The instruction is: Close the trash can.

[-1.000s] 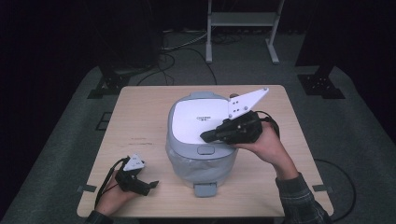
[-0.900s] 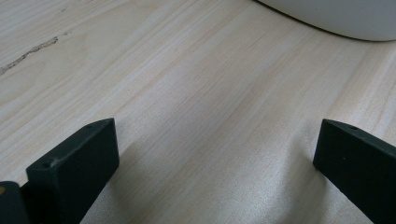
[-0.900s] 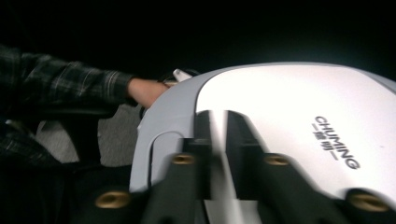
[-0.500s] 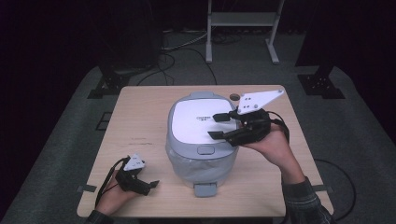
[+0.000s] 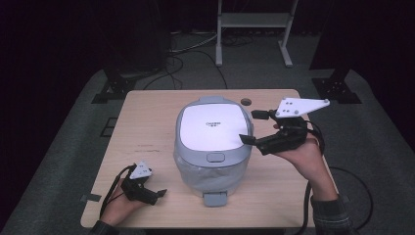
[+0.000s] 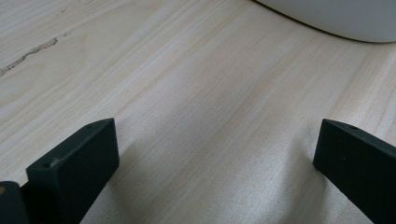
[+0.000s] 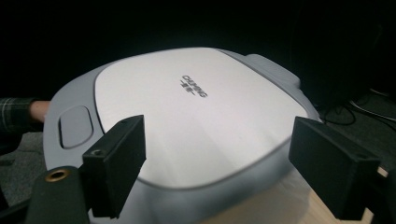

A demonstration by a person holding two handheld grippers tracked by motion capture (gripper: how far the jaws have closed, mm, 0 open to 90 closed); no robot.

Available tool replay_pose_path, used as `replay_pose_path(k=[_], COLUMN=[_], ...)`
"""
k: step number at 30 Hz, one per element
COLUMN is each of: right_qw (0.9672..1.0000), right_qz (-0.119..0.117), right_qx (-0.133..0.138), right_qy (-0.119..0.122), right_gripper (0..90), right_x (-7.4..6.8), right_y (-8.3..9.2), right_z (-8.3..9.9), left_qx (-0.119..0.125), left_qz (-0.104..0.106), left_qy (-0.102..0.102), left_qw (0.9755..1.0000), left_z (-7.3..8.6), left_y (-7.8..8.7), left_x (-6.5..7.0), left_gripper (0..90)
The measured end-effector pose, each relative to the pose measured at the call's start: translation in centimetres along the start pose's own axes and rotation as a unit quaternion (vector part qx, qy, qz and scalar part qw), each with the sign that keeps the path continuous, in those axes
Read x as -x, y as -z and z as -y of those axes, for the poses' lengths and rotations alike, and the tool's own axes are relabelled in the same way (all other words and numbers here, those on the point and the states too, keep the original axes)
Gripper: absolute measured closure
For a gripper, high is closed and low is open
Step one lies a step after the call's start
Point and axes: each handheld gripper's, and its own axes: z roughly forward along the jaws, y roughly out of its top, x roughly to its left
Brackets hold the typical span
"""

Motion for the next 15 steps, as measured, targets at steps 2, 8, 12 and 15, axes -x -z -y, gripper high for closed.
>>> replay_pose_path(k=[2, 8, 12, 15], right_qw=[0.9999, 0.9995, 0.9989, 0.9985], right_qz=[0.009, 0.021, 0.034, 0.04], right_qx=[0.006, 0.015, 0.014, 0.006], right_qy=[-0.007, -0.019, -0.029, -0.036], right_gripper=[15.2, 15.1, 15.1, 15.1], right_x=[0.2, 0.2, 0.3, 0.4], right_y=[0.9, 2.4, 3.3, 3.5], right_z=[0.7, 1.9, 3.3, 4.3], left_qx=[0.0, 0.0, 0.0, 0.0], left_qz=[0.0, 0.0, -0.001, -0.001], left_qy=[0.0, 0.0, 0.0, 0.0], left_qw=[1.0, 1.0, 1.0, 1.0], left_z=[0.0, 0.0, 0.0, 0.0], left_y=[0.0, 0.0, 0.0, 0.0], left_x=[0.0, 0.0, 0.0, 0.0], left_gripper=[0.0, 0.0, 0.0, 0.0])
